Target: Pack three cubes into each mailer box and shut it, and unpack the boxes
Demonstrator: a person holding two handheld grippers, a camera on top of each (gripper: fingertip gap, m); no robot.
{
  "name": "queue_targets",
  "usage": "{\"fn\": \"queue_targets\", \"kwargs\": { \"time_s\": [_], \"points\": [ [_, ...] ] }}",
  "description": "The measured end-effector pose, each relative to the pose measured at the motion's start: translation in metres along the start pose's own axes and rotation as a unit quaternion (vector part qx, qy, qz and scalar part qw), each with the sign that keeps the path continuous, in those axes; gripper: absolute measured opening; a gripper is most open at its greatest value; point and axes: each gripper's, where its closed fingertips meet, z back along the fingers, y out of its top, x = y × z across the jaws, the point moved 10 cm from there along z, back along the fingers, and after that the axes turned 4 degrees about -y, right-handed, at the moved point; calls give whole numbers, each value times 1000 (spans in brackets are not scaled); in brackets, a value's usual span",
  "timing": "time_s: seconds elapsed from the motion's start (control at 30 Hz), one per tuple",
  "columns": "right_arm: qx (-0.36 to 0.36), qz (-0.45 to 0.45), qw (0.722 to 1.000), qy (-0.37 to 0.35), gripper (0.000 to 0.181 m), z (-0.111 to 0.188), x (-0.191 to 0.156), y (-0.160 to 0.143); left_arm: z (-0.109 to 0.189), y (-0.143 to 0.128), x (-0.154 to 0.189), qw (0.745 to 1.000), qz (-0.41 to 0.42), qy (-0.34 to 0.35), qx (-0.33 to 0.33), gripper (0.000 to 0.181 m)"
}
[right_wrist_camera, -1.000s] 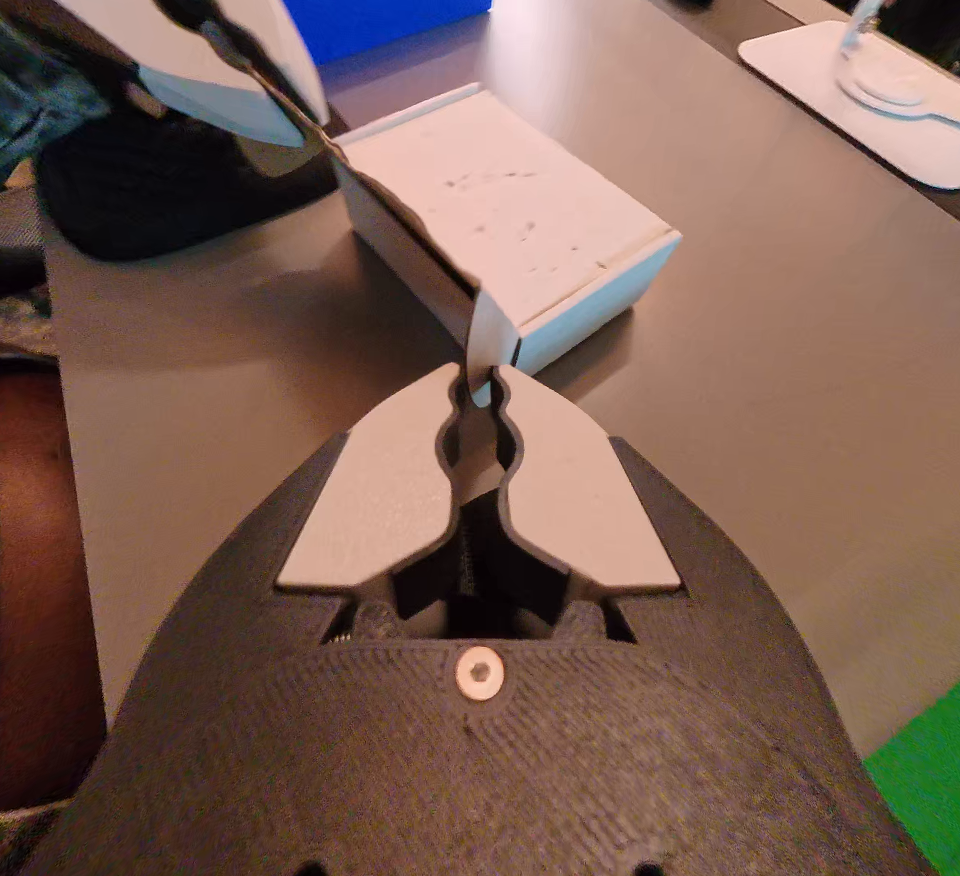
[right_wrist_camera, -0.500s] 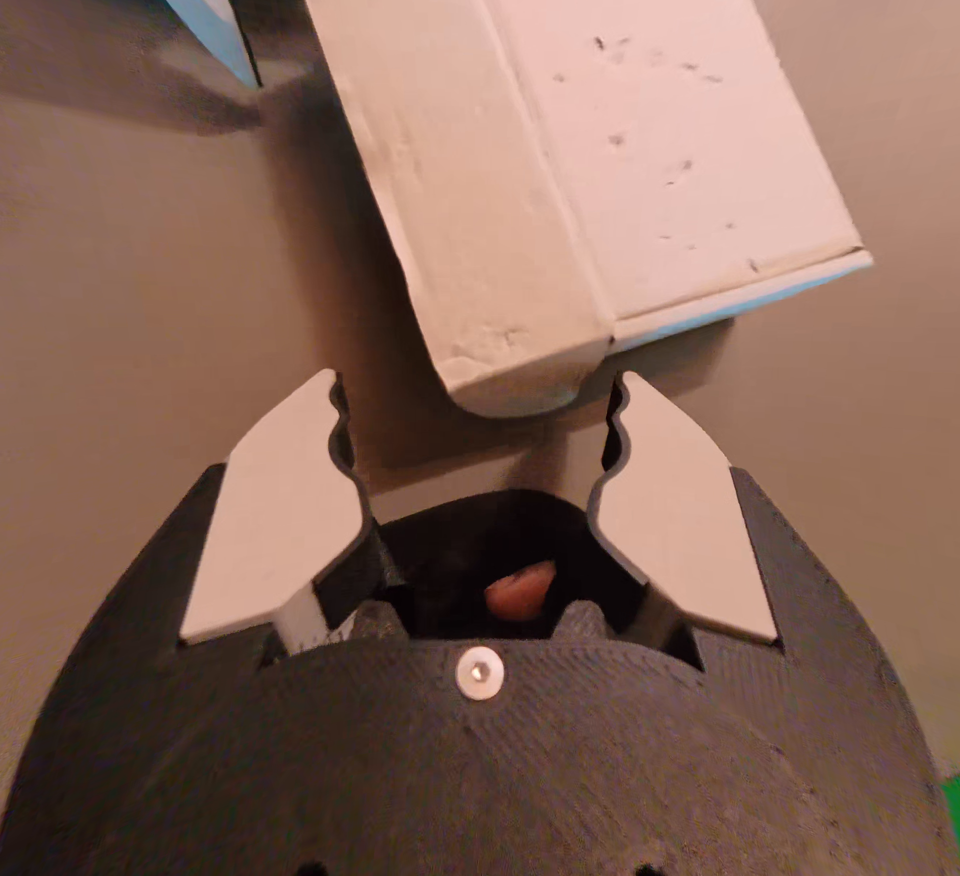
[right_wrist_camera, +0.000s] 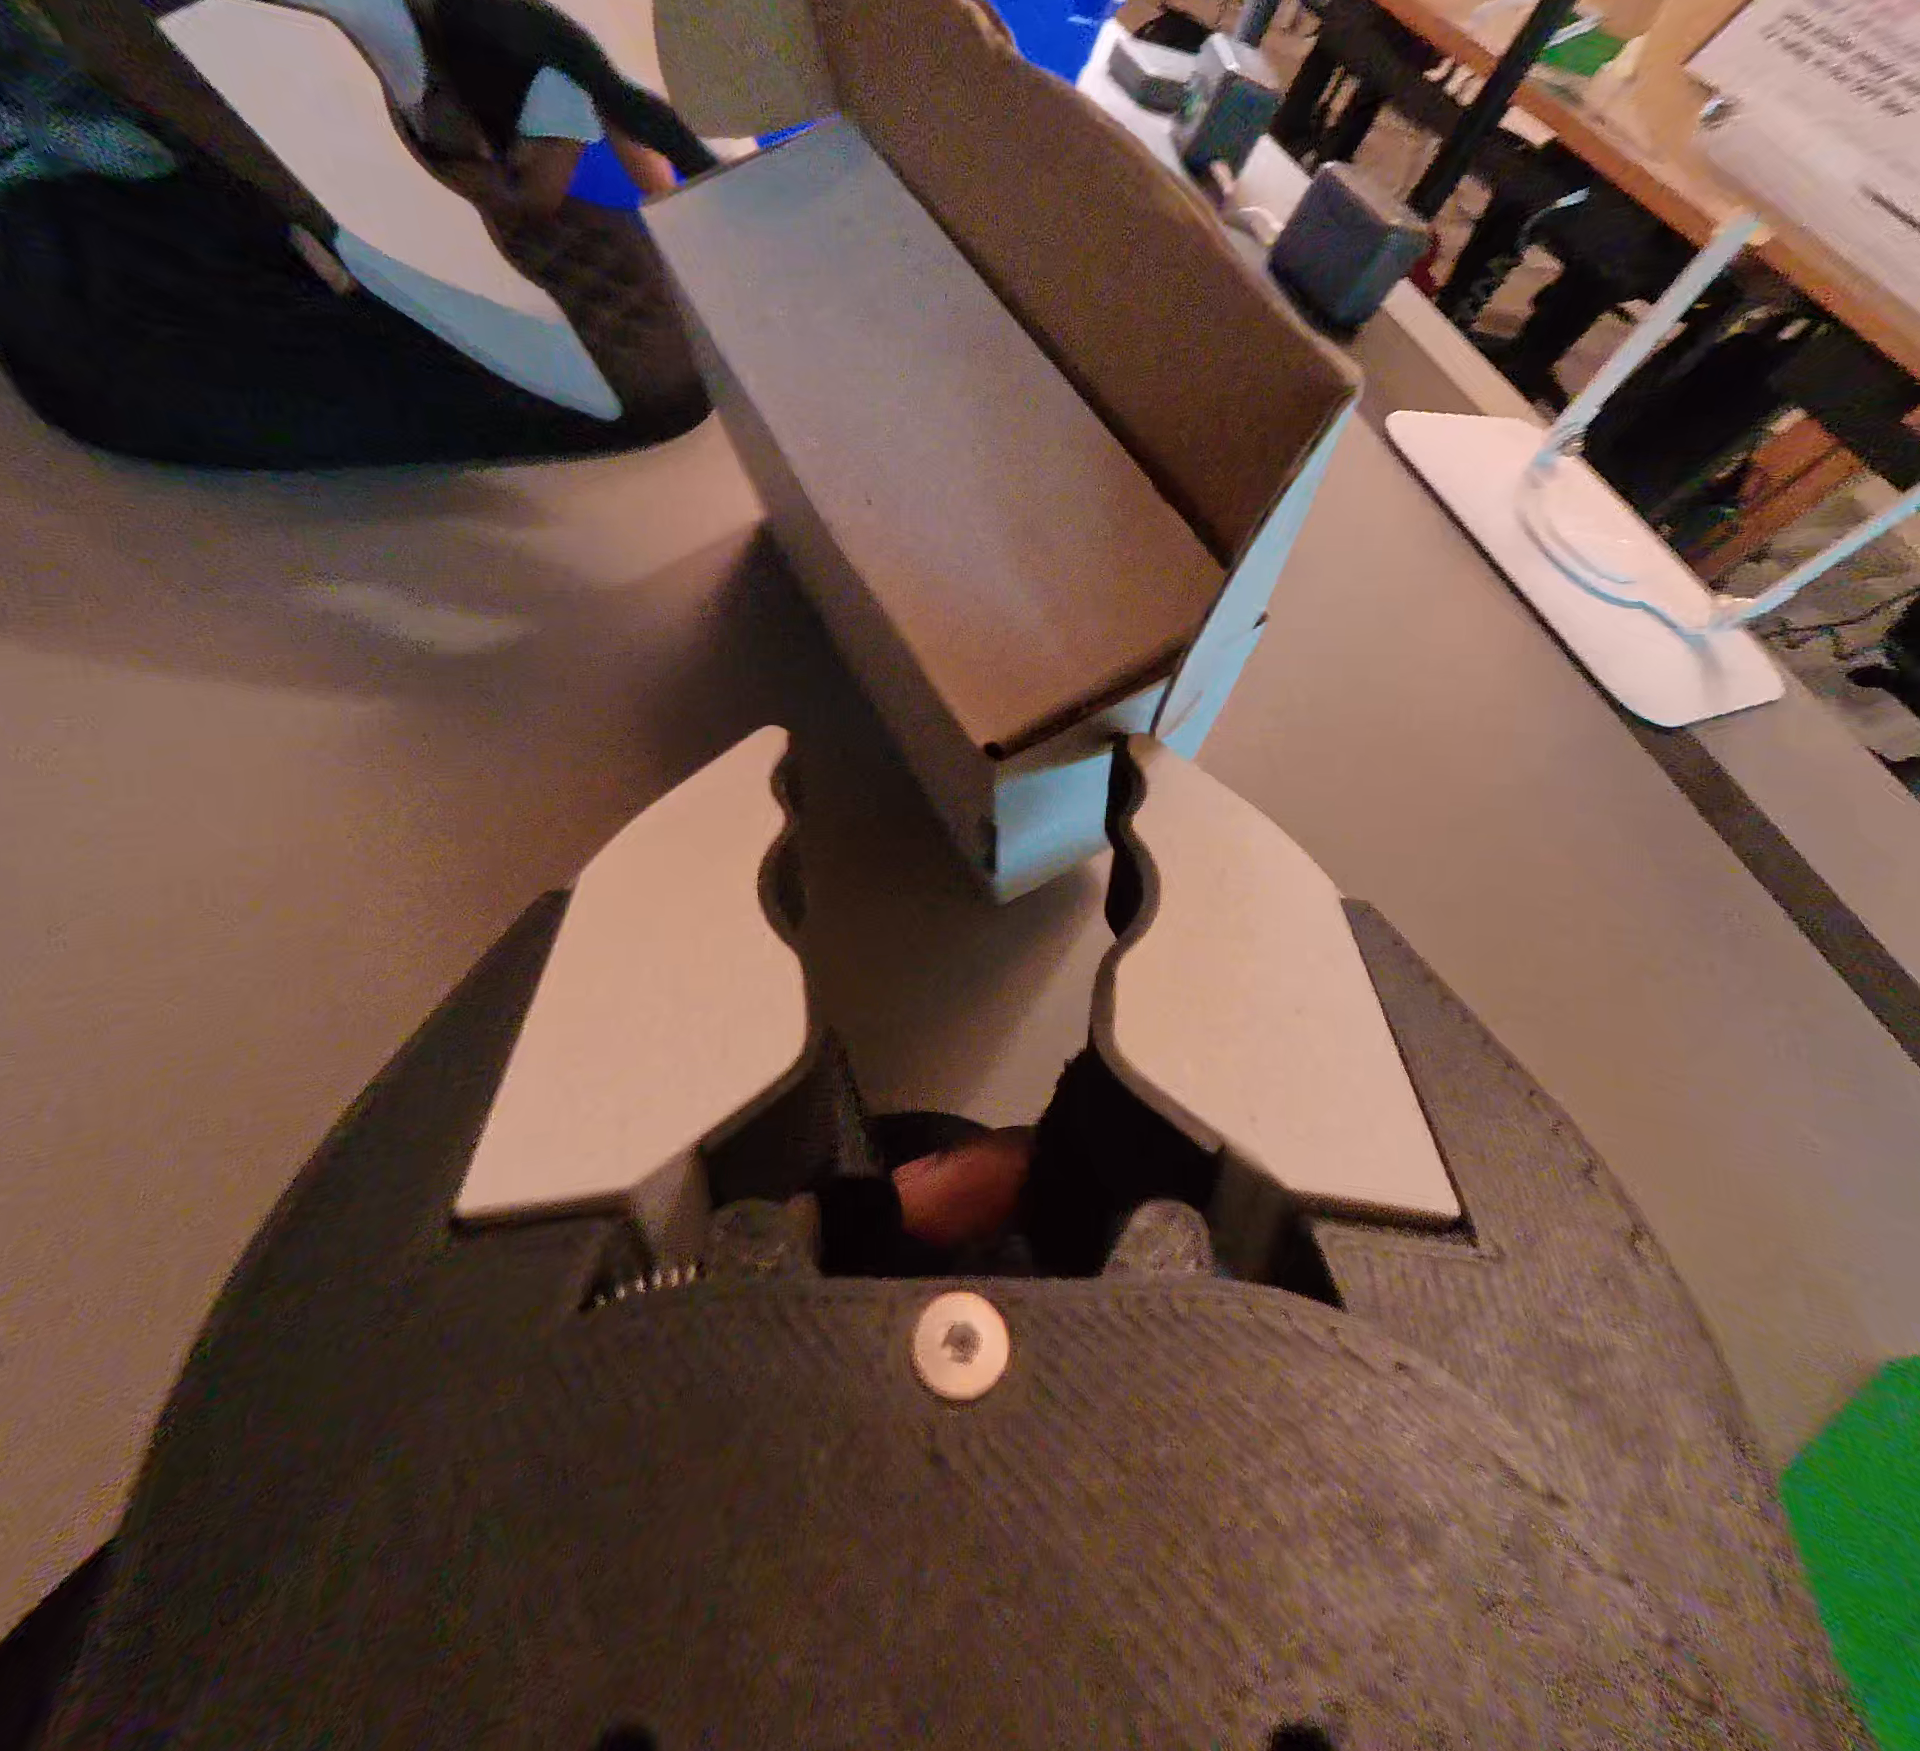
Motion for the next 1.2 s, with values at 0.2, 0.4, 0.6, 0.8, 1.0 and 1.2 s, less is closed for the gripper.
{"fn": "queue_targets", "kwargs": {
  "time_s": [0.2, 0.4, 0.6, 0.8, 1.0, 1.2],
  "points": [
    [-1, 4, 998, -57, 39, -4, 1, -2, -7, -1, -4, 999, 30, 42, -1, 37],
    [5, -7, 997, -77, 40, -5, 3, -3, -9, -2, -4, 998, 39, 45, 3, 50],
    [45, 7, 991, -125, 67, 0, 7, 0, -6, 2, -6, 994, 47, 81, 49, 63],
    [57, 79, 984, -147, 50, -4, -4, 6, -7, 15, 2, 991, -11, 95, 90, 55],
    [53, 84, 985, -143, 45, -4, -5, 5, -10, 13, 3, 993, -12, 93, 72, 50],
    [37, 130, 979, -152, 42, -5, -9, 3, -11, 10, 7, 992, -57, 107, 47, 45]
  ]
}}
